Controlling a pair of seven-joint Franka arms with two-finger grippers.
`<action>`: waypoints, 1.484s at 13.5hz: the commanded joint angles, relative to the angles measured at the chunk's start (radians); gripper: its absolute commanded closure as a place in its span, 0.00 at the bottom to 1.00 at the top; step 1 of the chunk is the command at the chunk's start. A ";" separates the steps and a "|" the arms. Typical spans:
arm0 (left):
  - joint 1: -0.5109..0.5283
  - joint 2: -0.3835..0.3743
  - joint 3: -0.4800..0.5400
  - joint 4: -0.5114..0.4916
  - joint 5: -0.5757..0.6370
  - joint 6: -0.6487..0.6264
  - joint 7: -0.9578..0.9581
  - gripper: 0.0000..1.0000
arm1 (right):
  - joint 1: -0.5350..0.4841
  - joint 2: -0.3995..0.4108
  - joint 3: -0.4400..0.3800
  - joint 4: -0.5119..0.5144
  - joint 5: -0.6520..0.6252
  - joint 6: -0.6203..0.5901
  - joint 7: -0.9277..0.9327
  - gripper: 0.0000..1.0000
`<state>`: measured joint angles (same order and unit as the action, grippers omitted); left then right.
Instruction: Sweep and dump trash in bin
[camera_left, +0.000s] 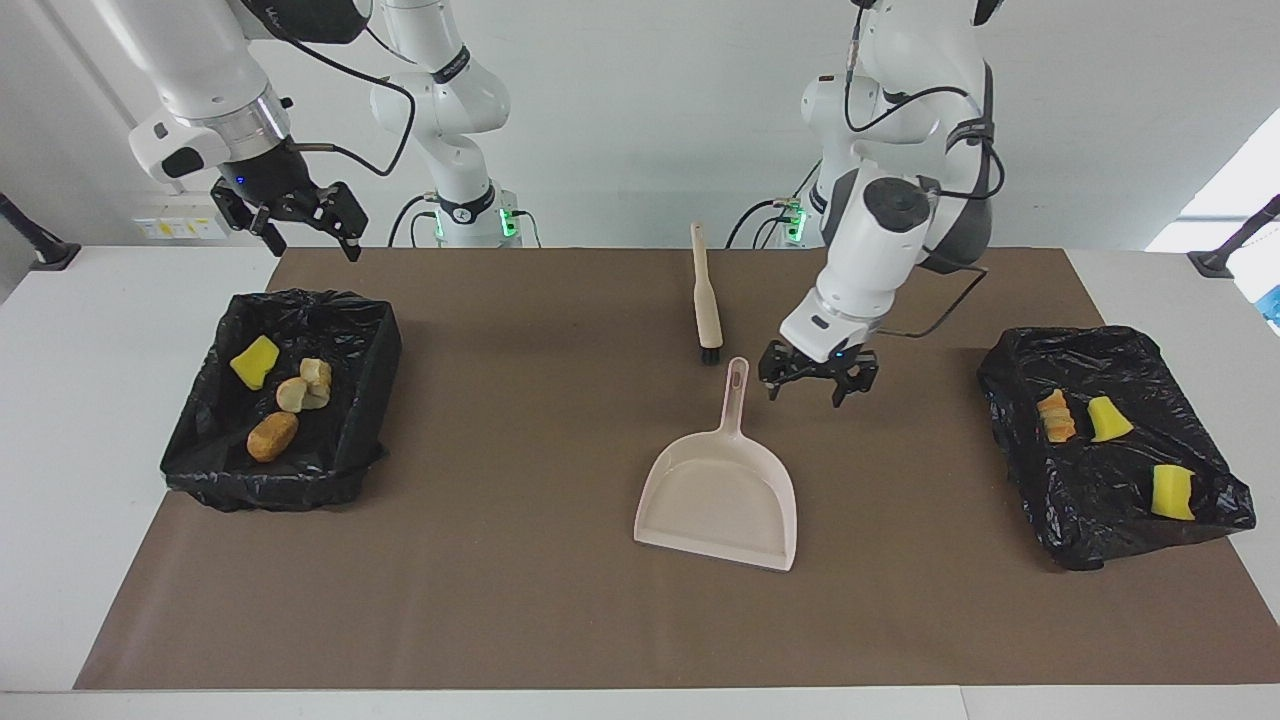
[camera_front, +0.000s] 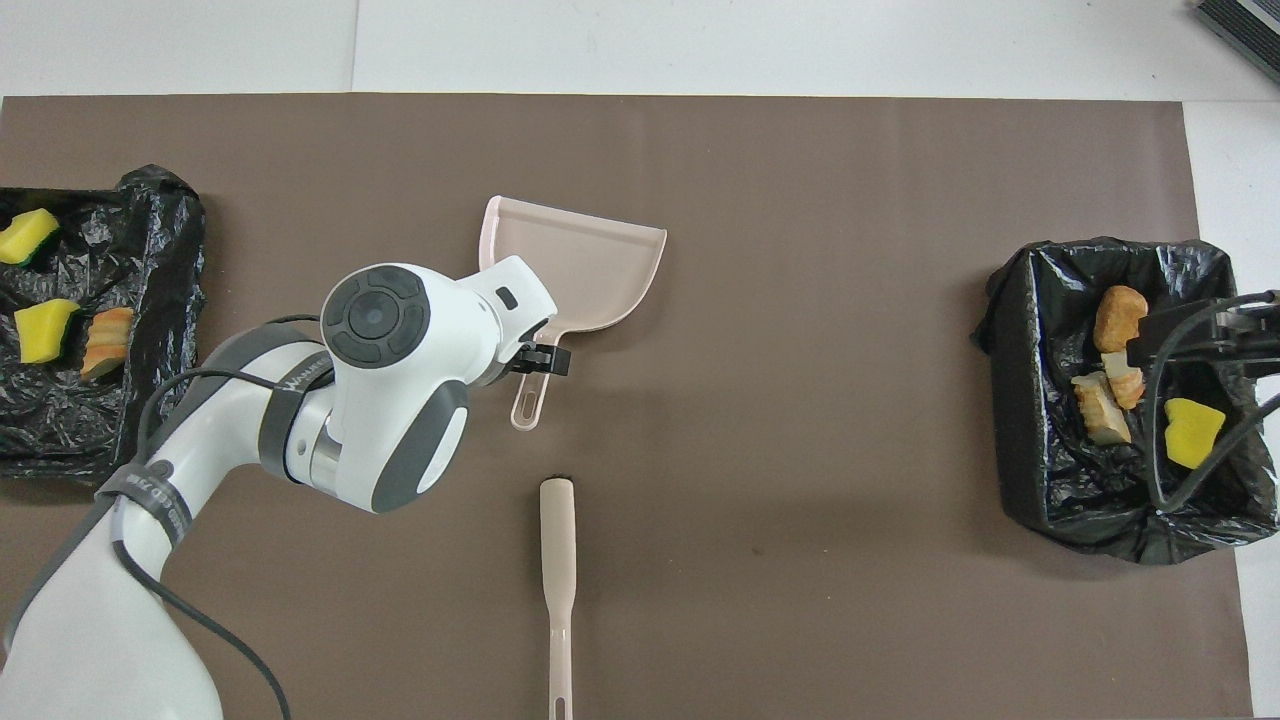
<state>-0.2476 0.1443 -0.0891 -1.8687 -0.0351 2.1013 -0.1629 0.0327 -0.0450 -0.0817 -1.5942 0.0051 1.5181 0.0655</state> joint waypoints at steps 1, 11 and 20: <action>0.097 -0.084 -0.006 -0.017 -0.014 -0.113 0.130 0.00 | -0.007 -0.019 0.002 -0.023 0.010 0.017 -0.033 0.00; 0.222 -0.173 0.002 0.187 0.063 -0.509 0.206 0.00 | -0.007 -0.019 0.002 -0.023 0.010 0.017 -0.033 0.00; 0.228 -0.173 0.025 0.310 0.040 -0.606 0.241 0.00 | -0.007 -0.019 0.002 -0.023 0.010 0.017 -0.033 0.00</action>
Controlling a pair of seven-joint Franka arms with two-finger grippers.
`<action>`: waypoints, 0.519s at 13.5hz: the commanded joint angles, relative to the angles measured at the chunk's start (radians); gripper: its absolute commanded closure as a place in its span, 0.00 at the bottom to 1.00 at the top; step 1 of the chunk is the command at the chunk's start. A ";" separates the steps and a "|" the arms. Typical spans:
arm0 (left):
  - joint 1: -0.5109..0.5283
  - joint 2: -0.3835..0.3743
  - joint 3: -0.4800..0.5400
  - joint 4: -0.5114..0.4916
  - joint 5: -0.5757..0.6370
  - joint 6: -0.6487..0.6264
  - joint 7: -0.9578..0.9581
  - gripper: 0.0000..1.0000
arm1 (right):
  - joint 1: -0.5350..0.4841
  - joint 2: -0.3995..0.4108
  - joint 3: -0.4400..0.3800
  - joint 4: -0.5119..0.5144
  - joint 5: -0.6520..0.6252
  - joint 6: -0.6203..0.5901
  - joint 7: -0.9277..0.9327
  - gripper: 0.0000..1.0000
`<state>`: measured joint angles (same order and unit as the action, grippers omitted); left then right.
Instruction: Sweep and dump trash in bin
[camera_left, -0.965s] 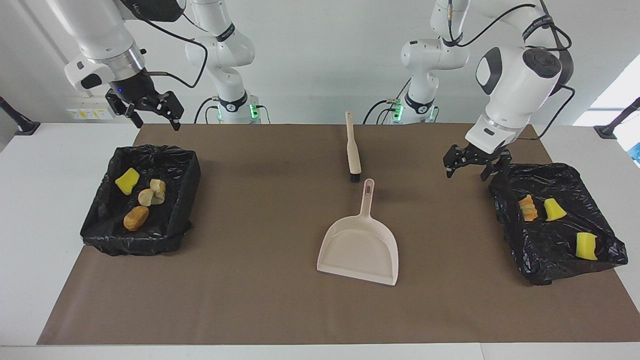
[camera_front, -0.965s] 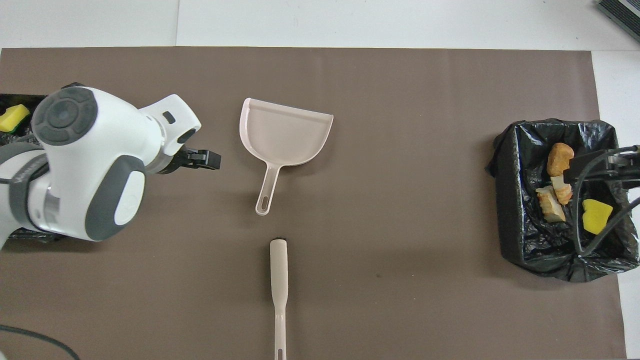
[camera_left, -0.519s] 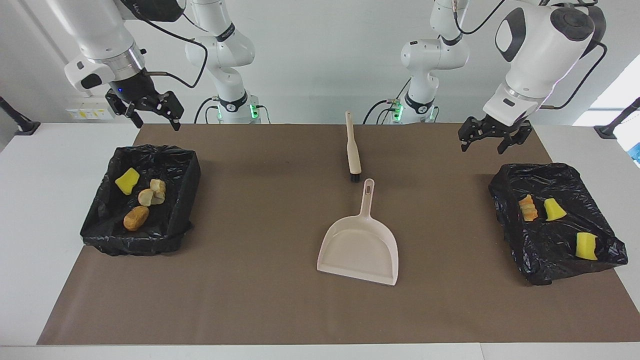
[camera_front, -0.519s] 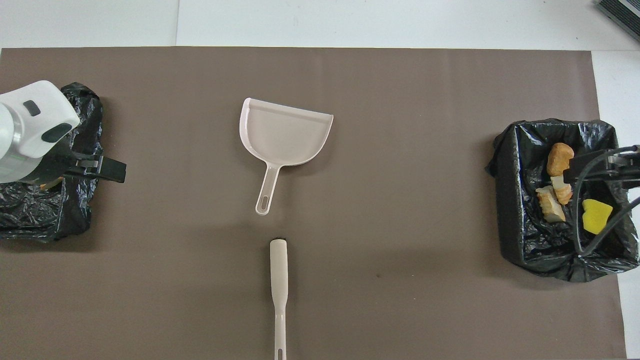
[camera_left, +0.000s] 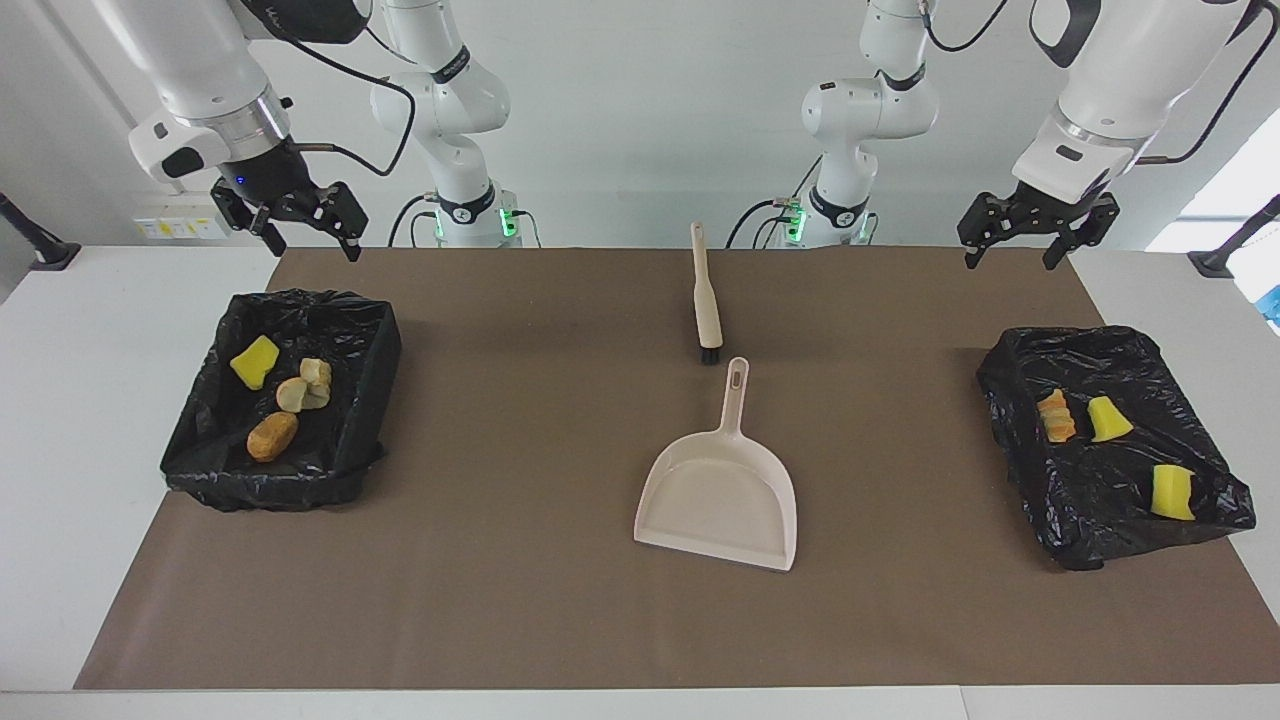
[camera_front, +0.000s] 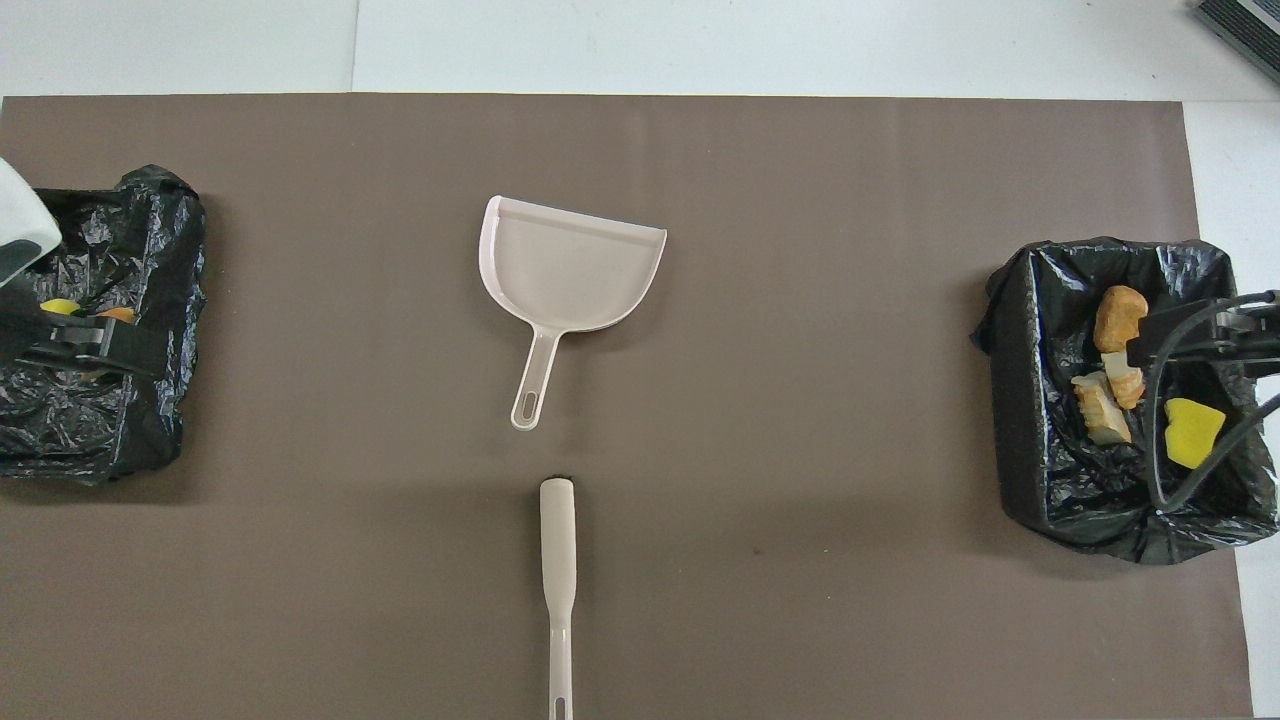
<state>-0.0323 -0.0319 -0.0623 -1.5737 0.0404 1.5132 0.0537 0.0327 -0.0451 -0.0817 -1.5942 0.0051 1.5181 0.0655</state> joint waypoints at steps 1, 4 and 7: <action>0.015 0.001 -0.001 0.014 -0.054 -0.014 0.026 0.00 | -0.007 -0.019 0.002 -0.023 0.010 0.017 -0.033 0.00; 0.020 -0.019 0.009 -0.002 -0.073 0.036 0.028 0.00 | -0.007 -0.018 0.002 -0.023 0.010 0.017 -0.033 0.00; 0.018 -0.020 0.007 -0.006 -0.076 0.030 0.035 0.00 | -0.007 -0.019 0.002 -0.023 0.010 0.017 -0.033 0.00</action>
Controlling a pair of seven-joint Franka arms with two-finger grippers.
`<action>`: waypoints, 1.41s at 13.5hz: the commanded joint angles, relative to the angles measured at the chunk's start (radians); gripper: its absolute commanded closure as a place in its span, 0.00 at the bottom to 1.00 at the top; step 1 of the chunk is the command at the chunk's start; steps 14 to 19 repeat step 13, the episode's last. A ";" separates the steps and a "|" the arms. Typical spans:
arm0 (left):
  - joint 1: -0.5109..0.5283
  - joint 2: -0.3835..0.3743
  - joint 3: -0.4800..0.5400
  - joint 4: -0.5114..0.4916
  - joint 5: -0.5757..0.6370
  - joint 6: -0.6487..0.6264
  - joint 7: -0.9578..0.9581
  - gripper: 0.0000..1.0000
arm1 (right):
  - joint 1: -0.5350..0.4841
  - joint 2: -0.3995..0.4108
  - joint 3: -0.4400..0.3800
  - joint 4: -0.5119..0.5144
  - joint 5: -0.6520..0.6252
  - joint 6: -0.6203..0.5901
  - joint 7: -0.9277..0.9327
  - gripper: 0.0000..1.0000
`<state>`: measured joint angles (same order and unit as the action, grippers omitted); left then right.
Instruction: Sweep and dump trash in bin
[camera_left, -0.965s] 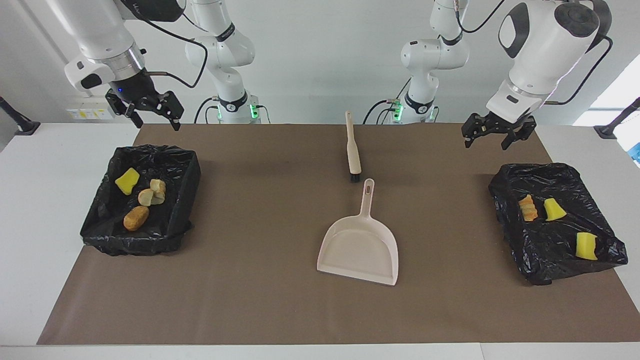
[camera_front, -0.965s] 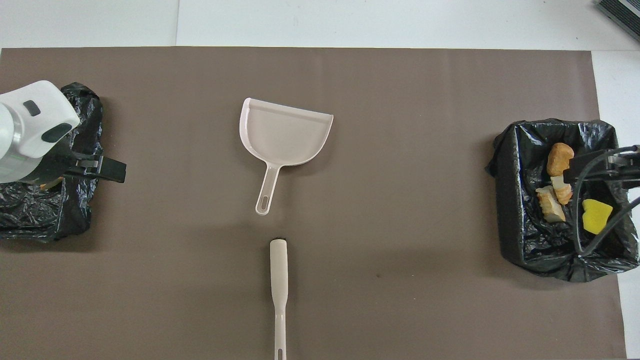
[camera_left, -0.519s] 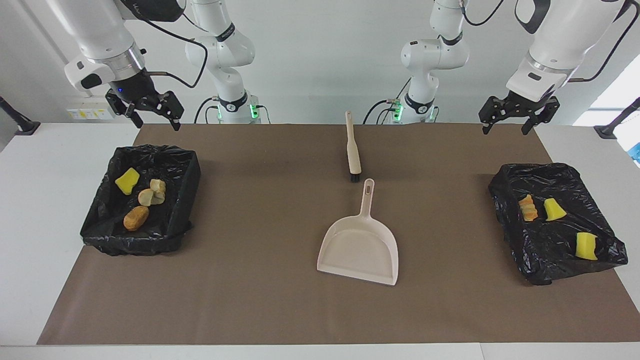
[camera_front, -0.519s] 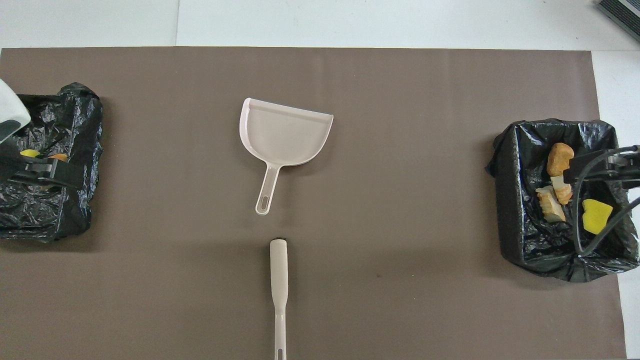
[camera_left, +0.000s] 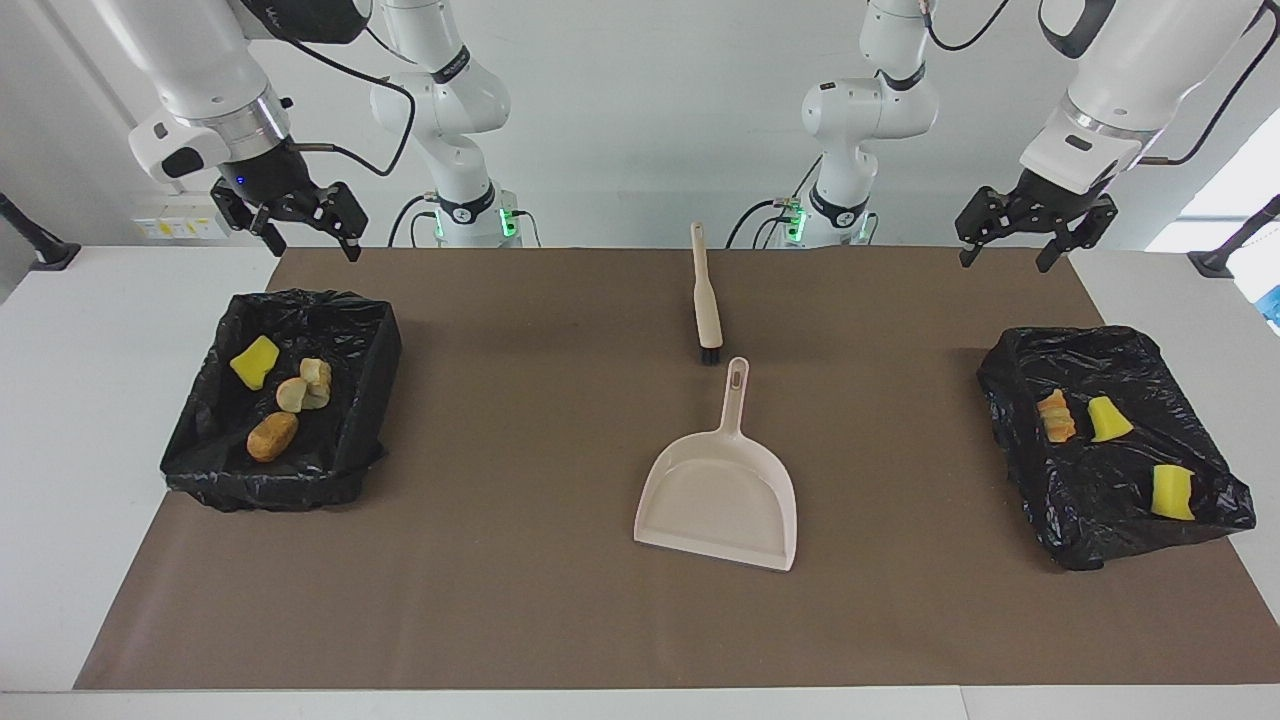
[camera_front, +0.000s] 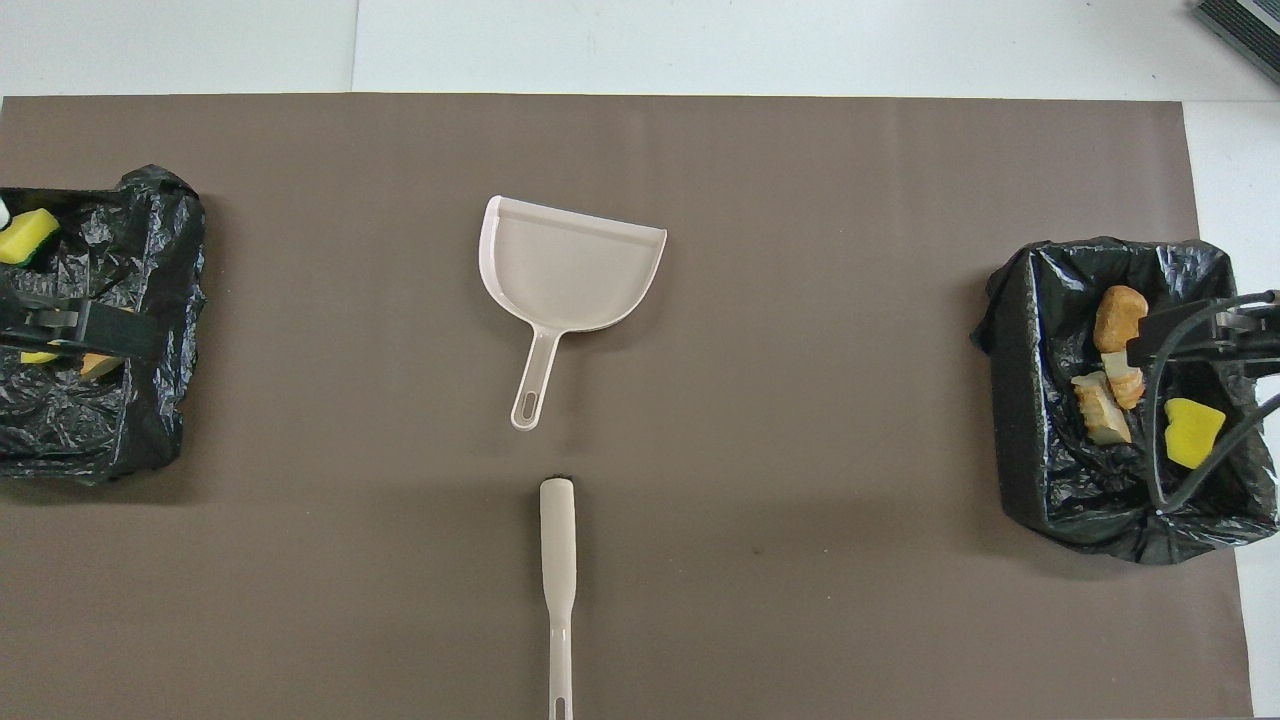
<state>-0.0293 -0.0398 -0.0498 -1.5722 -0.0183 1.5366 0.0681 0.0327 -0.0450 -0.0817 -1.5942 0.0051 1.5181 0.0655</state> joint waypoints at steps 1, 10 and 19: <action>0.015 -0.017 -0.007 -0.008 -0.017 0.000 0.022 0.00 | -0.007 -0.019 0.002 -0.023 0.010 0.017 -0.033 0.00; 0.019 -0.017 -0.008 -0.009 -0.017 0.042 0.010 0.00 | -0.007 -0.019 0.002 -0.023 0.010 0.017 -0.033 0.00; 0.015 -0.017 -0.008 -0.012 -0.017 0.042 0.010 0.00 | -0.007 -0.019 0.002 -0.023 0.010 0.017 -0.033 0.00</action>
